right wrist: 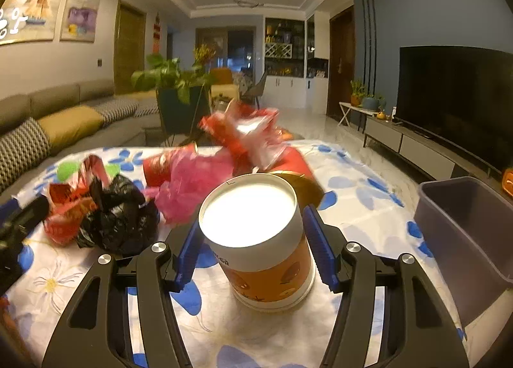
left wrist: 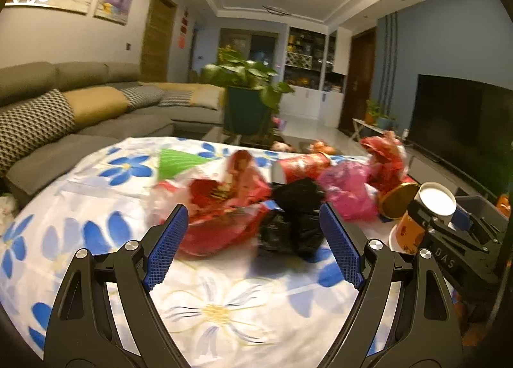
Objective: Collect trash
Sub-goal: 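Grasp the black plastic bag with the left tool while the right tool grasps the white-orange paper cup, then lift and carry the black bag and paper cup over the grey bin with both tools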
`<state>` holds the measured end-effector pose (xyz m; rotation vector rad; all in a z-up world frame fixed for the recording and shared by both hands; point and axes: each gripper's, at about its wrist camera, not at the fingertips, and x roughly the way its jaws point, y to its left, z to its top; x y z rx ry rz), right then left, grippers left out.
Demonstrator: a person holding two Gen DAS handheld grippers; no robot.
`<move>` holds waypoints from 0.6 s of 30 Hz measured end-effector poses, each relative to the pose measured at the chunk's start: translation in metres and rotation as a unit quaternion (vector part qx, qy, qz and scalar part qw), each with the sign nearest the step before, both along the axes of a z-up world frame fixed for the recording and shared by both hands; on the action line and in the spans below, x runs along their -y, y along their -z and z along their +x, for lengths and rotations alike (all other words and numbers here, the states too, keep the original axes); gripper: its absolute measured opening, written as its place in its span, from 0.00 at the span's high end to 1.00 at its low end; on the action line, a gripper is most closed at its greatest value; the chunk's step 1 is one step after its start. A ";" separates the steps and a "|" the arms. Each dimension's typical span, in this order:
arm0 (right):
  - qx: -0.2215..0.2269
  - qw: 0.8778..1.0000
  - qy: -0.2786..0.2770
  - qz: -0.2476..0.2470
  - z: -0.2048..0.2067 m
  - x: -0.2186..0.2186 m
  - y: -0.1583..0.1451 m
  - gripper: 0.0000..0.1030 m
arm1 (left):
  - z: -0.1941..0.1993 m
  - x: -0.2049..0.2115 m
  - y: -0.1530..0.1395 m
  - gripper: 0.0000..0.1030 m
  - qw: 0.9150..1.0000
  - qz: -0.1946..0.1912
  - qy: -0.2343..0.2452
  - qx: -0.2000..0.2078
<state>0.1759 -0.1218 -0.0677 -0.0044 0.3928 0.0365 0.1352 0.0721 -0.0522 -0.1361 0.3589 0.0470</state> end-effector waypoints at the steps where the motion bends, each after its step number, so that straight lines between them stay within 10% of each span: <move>1: 0.004 1.000 0.002 0.003 -0.004 0.004 -0.002 0.42 | 0.003 0.004 0.000 0.20 1.000 -0.001 0.007 -0.001; 6: 0.011 1.000 0.009 0.025 -0.016 0.021 -0.009 0.42 | 0.027 0.024 0.001 0.26 0.999 -0.004 0.045 -0.021; 18: 0.014 0.999 -0.005 0.036 -0.035 0.033 -0.012 0.42 | 0.062 0.026 0.012 0.98 0.994 -0.040 0.068 -0.078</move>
